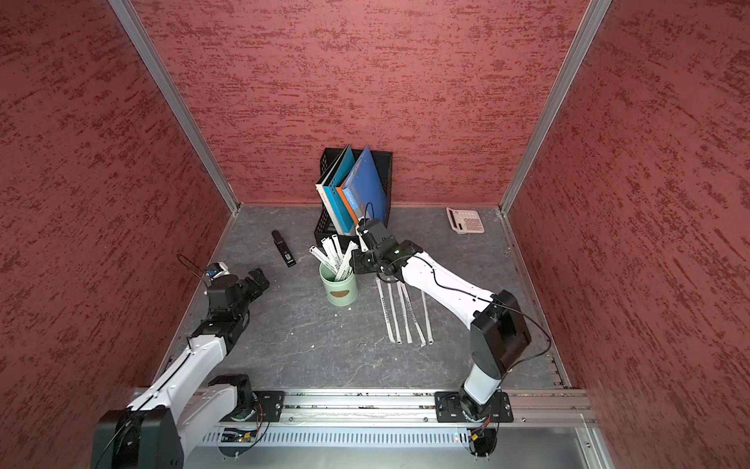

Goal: Take the straws out of the storage container
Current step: Place the straw at the center of the board, then pick up the straw from the container.

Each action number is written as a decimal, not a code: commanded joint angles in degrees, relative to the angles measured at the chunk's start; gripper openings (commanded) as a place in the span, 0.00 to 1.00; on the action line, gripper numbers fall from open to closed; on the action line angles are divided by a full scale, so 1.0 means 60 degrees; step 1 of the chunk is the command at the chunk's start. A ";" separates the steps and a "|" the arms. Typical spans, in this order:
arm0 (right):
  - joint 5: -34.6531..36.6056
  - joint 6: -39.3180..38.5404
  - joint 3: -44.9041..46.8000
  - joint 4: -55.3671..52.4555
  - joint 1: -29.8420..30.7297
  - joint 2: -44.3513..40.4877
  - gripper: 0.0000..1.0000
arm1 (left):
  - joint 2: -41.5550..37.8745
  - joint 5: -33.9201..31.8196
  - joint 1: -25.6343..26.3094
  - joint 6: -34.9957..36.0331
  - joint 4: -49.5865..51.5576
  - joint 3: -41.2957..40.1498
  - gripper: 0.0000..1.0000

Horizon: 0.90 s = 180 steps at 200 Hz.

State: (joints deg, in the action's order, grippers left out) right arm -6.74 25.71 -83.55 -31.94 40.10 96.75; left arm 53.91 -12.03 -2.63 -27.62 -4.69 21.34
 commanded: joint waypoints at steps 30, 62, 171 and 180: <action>0.0457 -0.0185 -0.0771 -0.0351 0.0026 0.0414 0.20 | -0.0016 0.0048 -0.0086 -0.0012 0.0047 0.0207 1.00; 0.0404 -0.0169 -0.0720 -0.0370 0.0026 0.0375 0.19 | -0.0011 0.0070 -0.0080 -0.0015 0.0049 0.0219 1.00; 0.0022 0.0365 -0.0198 -0.0390 0.0056 -0.0298 0.24 | -0.0020 0.0069 -0.0075 -0.0016 0.0034 0.0208 1.00; -0.0106 0.0459 -0.0142 -0.0369 0.0078 -0.0363 0.24 | -0.0006 0.0086 -0.0079 -0.0012 0.0034 0.0211 1.00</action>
State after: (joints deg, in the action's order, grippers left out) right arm -6.11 26.44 -85.27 -33.54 40.10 97.62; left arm 53.91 -12.01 -2.63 -27.62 -4.69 21.34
